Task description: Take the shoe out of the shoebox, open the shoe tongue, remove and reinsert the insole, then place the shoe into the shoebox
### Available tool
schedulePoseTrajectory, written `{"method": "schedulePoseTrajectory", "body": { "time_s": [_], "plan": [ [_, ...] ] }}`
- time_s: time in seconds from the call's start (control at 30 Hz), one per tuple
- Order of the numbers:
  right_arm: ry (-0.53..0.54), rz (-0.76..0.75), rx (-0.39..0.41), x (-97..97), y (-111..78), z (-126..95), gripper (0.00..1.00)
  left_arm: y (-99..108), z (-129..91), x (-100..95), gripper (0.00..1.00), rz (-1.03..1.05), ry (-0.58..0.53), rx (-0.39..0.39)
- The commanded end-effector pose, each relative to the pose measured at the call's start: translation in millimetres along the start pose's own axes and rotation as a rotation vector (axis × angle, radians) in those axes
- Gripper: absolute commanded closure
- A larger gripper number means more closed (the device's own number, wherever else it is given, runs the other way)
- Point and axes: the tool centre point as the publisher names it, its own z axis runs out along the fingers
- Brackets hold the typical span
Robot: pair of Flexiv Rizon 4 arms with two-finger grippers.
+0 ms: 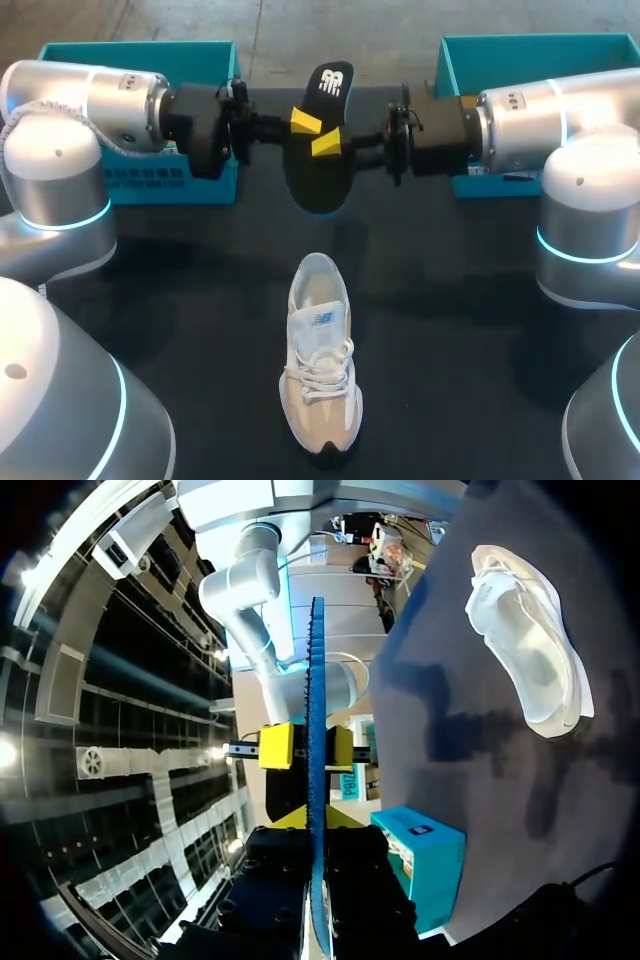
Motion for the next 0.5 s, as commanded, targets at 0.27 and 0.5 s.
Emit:
{"method": "schedulePoseTrajectory", "body": {
  "time_s": [0.27, 0.5],
  "plan": [
    [-0.008, -0.004, -0.006, 1.6, -0.5, 0.1, 0.87, -2.4, 1.2, 0.1, 1.00, 0.003, 0.003, 0.003],
    [-0.008, -0.002, -0.004, 0.7, -0.2, -0.1, 1.00, -3.4, 1.1, 0.5, 1.00, 0.001, 0.004, 0.002]
  ]
}}
